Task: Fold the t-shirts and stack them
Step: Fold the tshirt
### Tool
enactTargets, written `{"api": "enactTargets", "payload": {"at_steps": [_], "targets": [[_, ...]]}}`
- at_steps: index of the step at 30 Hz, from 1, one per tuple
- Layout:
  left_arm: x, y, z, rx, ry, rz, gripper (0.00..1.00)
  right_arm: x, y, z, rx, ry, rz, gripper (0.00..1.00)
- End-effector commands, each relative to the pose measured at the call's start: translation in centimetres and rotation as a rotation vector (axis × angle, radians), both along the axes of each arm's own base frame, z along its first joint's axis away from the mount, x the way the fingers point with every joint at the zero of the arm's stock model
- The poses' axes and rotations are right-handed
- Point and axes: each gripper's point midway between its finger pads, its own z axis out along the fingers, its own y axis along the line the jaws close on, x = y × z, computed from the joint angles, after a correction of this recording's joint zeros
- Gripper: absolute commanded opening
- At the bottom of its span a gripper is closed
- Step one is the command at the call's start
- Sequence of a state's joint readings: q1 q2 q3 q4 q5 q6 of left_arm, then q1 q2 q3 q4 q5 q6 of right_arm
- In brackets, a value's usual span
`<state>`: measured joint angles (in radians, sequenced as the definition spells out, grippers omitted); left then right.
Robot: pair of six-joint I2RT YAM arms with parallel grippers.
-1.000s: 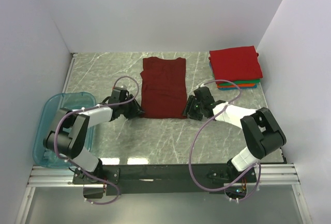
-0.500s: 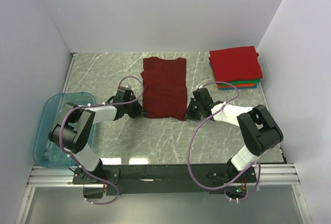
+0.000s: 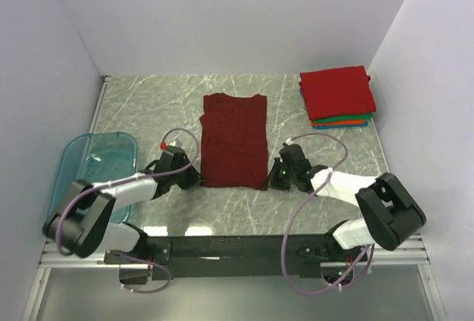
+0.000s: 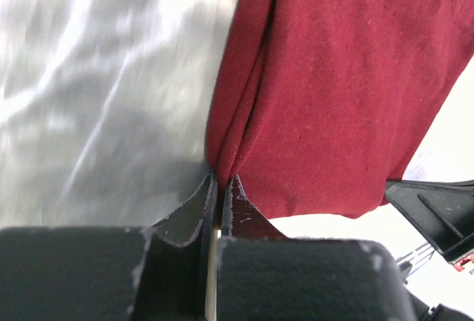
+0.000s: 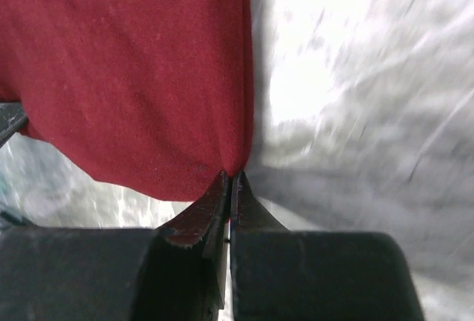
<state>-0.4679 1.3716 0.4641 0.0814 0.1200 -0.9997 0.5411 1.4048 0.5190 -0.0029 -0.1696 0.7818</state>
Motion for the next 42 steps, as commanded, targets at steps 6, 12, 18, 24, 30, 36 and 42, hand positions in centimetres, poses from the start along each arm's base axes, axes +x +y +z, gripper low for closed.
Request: {"api": "enactTargets", "payload": {"at_steps": [6,12,18,24,30,36,42], "targets": [[-8.3,1.7,-2.5,0.072,0.146,0.044,0.01,-7.3,-0.7,-2.0,-0.089,0.103,0.080,0.00],[-12.1,3.2,-3.3,0.071,0.204,0.121,0.01,-10.1,-1.6,-1.8,-0.140,0.096,0.056,0.00],[-14.8,2.6,-2.3,0.003,0.234,0.094,0.01,-13.4,-2.0,-1.7,-0.123,0.129,0.092,0.00],[-17.3,1.7,-0.8,-0.034,0.282,0.036,0.01,-15.4,-0.9,-0.1,-0.040,0.152,0.128,0.00],[-17.3,1.1,3.6,-0.036,0.218,0.005,0.01,-16.5,-0.3,1.9,0.005,0.146,0.176,0.00],[-16.7,1.0,6.6,-0.037,0.156,-0.001,0.01,-15.6,-0.8,5.3,0.000,0.071,0.164,0.00],[-15.0,1.4,9.5,-0.026,0.052,0.027,0.01,-14.0,-1.3,7.8,-0.032,-0.028,0.144,0.00]]}}
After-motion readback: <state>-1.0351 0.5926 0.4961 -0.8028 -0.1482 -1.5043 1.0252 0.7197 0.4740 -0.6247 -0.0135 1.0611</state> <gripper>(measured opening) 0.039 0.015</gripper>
